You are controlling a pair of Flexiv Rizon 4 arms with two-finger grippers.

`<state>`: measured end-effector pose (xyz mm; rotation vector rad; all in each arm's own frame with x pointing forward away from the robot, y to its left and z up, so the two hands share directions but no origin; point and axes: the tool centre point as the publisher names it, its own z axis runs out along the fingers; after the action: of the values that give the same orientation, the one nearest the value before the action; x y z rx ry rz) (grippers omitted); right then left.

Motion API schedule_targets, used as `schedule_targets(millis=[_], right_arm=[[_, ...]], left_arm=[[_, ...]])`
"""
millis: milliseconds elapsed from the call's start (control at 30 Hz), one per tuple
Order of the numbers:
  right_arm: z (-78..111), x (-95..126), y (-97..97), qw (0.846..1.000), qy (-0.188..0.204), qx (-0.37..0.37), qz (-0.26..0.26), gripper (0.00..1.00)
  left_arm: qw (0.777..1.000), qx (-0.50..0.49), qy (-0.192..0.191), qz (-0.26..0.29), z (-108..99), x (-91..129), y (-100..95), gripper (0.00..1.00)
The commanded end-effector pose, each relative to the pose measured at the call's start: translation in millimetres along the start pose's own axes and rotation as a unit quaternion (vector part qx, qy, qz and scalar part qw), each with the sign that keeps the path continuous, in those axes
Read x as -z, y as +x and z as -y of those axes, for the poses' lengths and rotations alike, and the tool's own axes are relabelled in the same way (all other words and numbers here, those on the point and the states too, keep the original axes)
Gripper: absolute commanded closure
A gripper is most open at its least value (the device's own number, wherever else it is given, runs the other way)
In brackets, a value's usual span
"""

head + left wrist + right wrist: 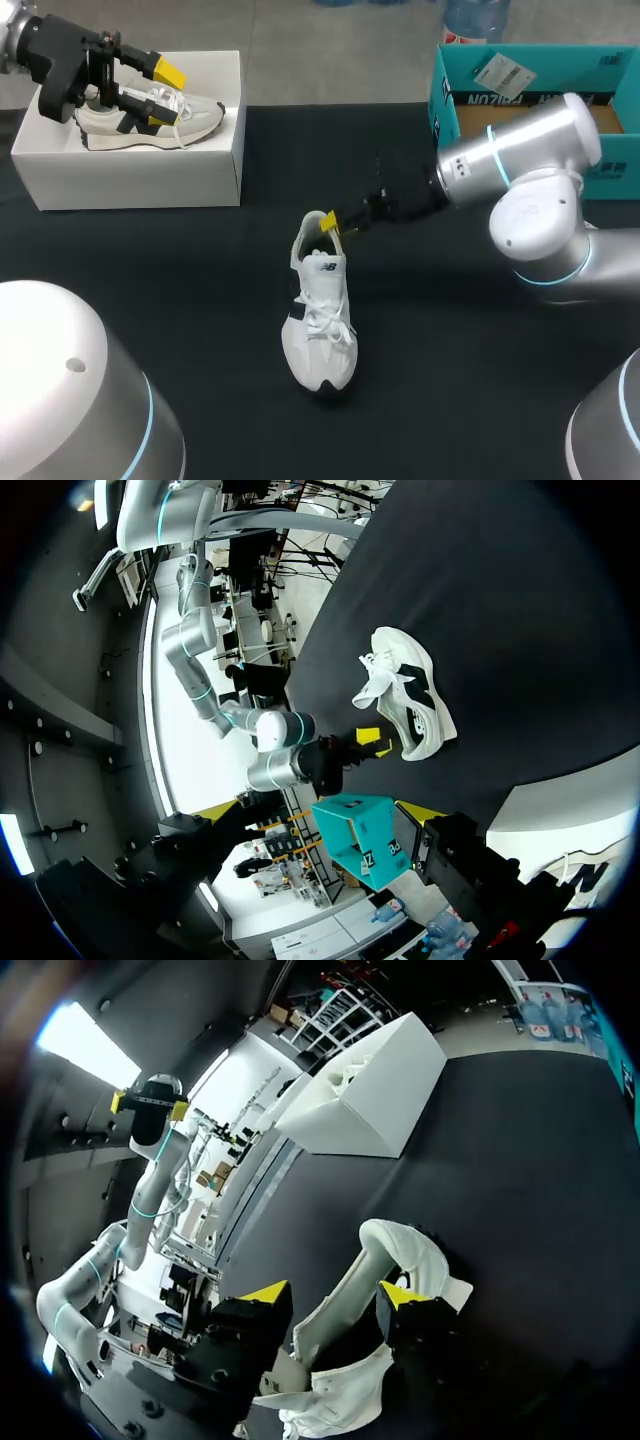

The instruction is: Take the shoe out of the shoebox, open the shoe tongue, remove and reinsert the insole, then place the shoe into the shoebox

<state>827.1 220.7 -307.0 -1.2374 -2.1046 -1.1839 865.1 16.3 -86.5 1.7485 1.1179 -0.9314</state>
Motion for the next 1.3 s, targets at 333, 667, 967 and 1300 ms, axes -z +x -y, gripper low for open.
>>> schedule_targets(millis=[333, 667, 967, 1300], right_arm=[[-10.4, 10.9, 15.0, 0.995, -0.029, -0.069, 0.067, 1.00], [-10.0, 12.5, 16.3, 0.993, -0.025, -0.083, 0.080, 1.00], [-10.0, 12.5, 16.3, 0.993, -0.025, -0.083, 0.080, 1.00], [-12.6, 9.3, 14.1, 0.969, -0.025, -0.139, 0.200, 1.00]], left_arm=[[1.000, 0.000, 0.001, -0.002, -0.3, 0.2, -0.6, 0.00], [1.000, 0.000, 0.001, -0.002, -0.3, 0.2, -0.6, 0.00], [1.000, 0.000, 0.001, -0.002, -0.3, 0.2, -0.6, 0.00], [1.000, 0.000, 0.001, -0.002, -0.3, 0.2, -0.6, 0.00]])
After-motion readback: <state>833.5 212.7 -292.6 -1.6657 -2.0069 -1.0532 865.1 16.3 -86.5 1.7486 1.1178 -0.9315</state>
